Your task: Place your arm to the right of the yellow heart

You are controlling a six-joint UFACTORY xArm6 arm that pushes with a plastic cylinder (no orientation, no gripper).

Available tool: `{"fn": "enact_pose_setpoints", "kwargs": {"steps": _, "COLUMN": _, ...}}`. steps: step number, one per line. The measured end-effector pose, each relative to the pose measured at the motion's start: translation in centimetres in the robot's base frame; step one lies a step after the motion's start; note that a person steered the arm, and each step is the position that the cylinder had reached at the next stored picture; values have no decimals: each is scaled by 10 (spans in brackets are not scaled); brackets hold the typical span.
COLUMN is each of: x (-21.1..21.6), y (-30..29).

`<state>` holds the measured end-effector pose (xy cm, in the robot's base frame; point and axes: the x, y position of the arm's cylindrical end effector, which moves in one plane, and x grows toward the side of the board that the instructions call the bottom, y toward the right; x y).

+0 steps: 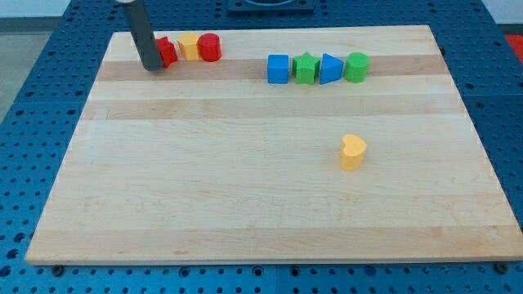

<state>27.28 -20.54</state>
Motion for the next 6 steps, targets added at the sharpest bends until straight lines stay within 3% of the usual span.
{"fn": "enact_pose_setpoints", "kwargs": {"steps": 1, "x": -7, "y": 0}}
{"fn": "enact_pose_setpoints", "kwargs": {"steps": 2, "x": 43, "y": 10}}
{"fn": "enact_pose_setpoints", "kwargs": {"steps": 3, "x": 115, "y": 67}}
{"fn": "enact_pose_setpoints", "kwargs": {"steps": 5, "x": 75, "y": 316}}
{"fn": "enact_pose_setpoints", "kwargs": {"steps": 6, "x": 107, "y": 409}}
